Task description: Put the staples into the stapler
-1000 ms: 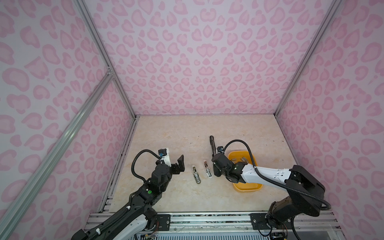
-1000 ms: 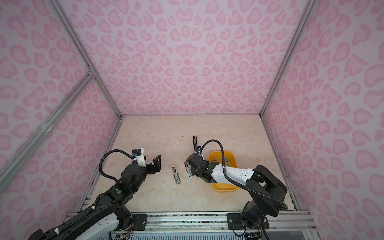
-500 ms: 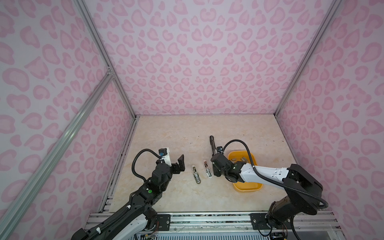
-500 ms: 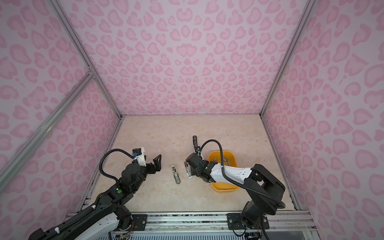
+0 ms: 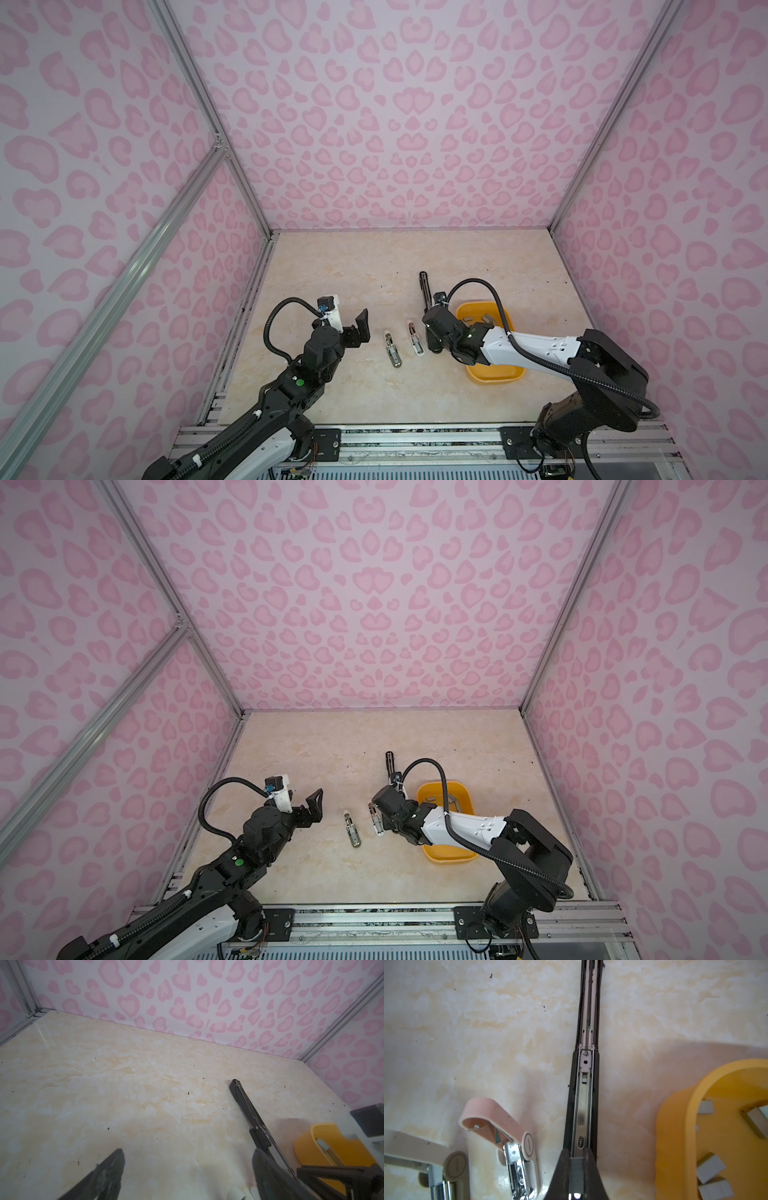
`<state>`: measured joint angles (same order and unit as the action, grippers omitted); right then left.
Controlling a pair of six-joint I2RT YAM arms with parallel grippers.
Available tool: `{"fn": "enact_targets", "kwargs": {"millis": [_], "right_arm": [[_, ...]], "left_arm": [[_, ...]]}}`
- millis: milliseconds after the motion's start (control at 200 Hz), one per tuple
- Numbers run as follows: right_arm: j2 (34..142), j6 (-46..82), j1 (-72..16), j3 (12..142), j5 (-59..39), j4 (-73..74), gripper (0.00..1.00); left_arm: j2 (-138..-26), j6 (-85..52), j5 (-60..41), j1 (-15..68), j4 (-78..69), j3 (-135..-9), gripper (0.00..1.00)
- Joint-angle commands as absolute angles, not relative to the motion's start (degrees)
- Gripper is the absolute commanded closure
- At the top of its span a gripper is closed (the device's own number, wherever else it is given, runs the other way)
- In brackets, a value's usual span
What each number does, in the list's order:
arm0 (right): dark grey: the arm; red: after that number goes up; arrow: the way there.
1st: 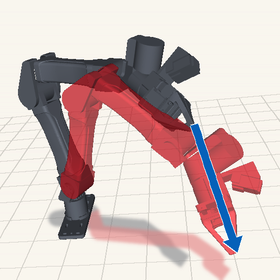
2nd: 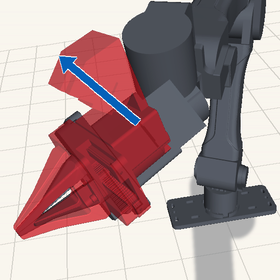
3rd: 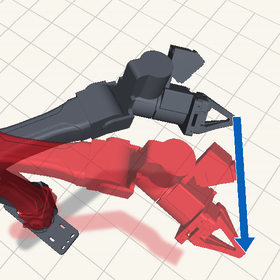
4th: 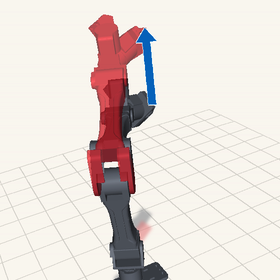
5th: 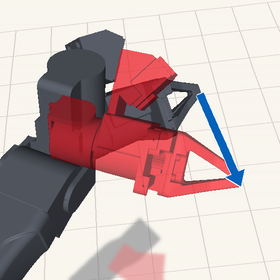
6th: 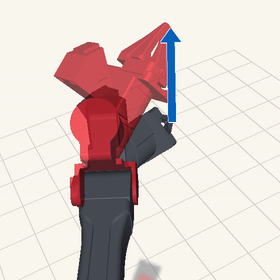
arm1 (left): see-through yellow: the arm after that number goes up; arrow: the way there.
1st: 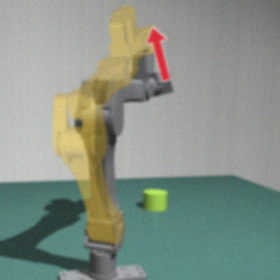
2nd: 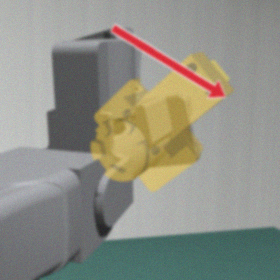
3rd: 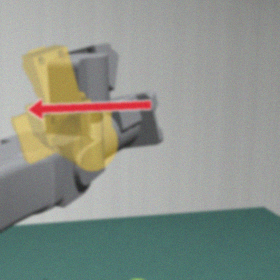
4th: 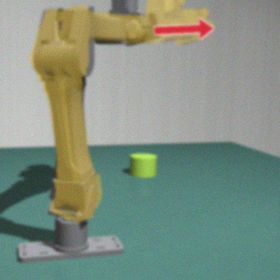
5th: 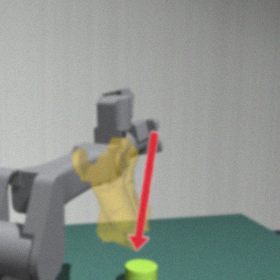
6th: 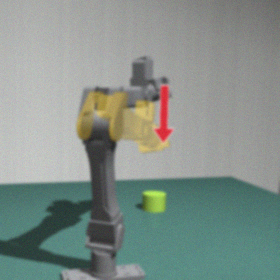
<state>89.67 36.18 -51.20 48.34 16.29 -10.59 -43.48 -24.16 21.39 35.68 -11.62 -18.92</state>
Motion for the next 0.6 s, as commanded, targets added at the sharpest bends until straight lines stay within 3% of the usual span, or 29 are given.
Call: {"fn": "enact_targets", "kwargs": {"millis": [0, 595], "right_arm": [[90.24, 35.76, -51.19, 48.37, 17.17, -11.10, 1.00], [91.14, 36.12, -51.15, 48.62, 16.48, -11.40, 1.00]], "left_arm": [[-43.51, -24.17, 21.36, 35.55, -12.12, -19.51, 0.03], [-43.97, -24.10, 21.07, 35.55, -11.95, -19.82, 0.03]]}}
